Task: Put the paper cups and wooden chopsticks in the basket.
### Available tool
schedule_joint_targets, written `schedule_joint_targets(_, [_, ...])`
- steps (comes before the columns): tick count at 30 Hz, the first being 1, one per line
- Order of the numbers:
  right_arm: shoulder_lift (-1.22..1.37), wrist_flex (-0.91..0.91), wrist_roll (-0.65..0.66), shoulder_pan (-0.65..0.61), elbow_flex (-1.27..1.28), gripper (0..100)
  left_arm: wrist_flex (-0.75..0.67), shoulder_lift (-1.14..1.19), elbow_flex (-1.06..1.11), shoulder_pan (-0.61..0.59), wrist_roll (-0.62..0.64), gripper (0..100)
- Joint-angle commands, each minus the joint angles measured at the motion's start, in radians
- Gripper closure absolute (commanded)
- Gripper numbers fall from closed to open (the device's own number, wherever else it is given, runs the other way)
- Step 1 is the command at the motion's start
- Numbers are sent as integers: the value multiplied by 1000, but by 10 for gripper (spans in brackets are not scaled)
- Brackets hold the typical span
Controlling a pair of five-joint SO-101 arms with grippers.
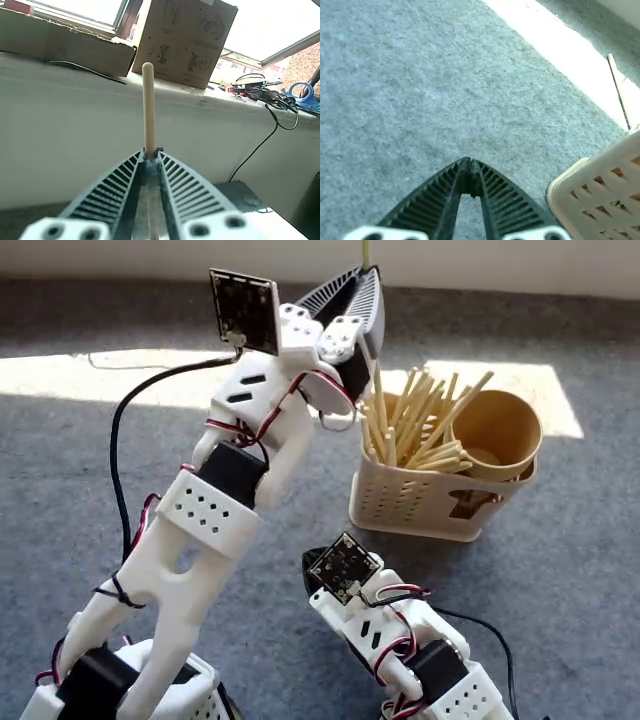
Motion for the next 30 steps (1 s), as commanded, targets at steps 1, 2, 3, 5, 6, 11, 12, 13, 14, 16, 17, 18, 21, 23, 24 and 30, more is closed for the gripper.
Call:
schedule_joint_targets(1, [-16,-24,12,-8,90,992,9,-2,16,35,3,993])
schedule_joint_targets(2, [-16,-24,12,-8,90,992,23,-2,33,42,3,992])
schedule_joint_targets(3, [-16,-24,12,-8,90,992,35,-4,50,47,3,992])
schedule_joint_targets(5, [-16,-24,12,-8,90,992,57,-10,87,61,2,972])
schedule_joint_targets(6, [-16,-24,12,-8,90,992,69,-12,101,67,2,949])
schedule_joint_targets(11, [-16,-24,12,-8,90,992,245,-12,62,70,2,870])
schedule_joint_targets(12, [-16,-24,12,-7,90,992,287,-12,47,70,2,863])
schedule_joint_targets(13, [-16,-24,12,-7,90,992,325,-12,30,70,0,858])
schedule_joint_targets(14, [-16,-24,12,-7,90,992,362,-12,10,70,0,854])
schedule_joint_targets(16, [-16,-24,12,-5,90,992,439,-13,-39,70,0,849])
schedule_joint_targets(17, [-16,-24,12,-5,90,992,479,-13,-67,70,0,849])
schedule_joint_targets(18, [-16,-24,12,-4,90,992,519,-13,-96,70,0,849])
schedule_joint_targets(21, [-16,-24,12,-4,90,992,658,-13,-199,70,0,849])
schedule_joint_targets(23, [-16,-24,12,-4,90,992,747,-13,-268,62,0,849])
schedule_joint_targets(24, [-16,-24,12,-4,90,992,783,-13,-294,61,0,850])
schedule_joint_targets(30, [-16,-24,12,5,90,992,922,-13,-397,-18,2,853])
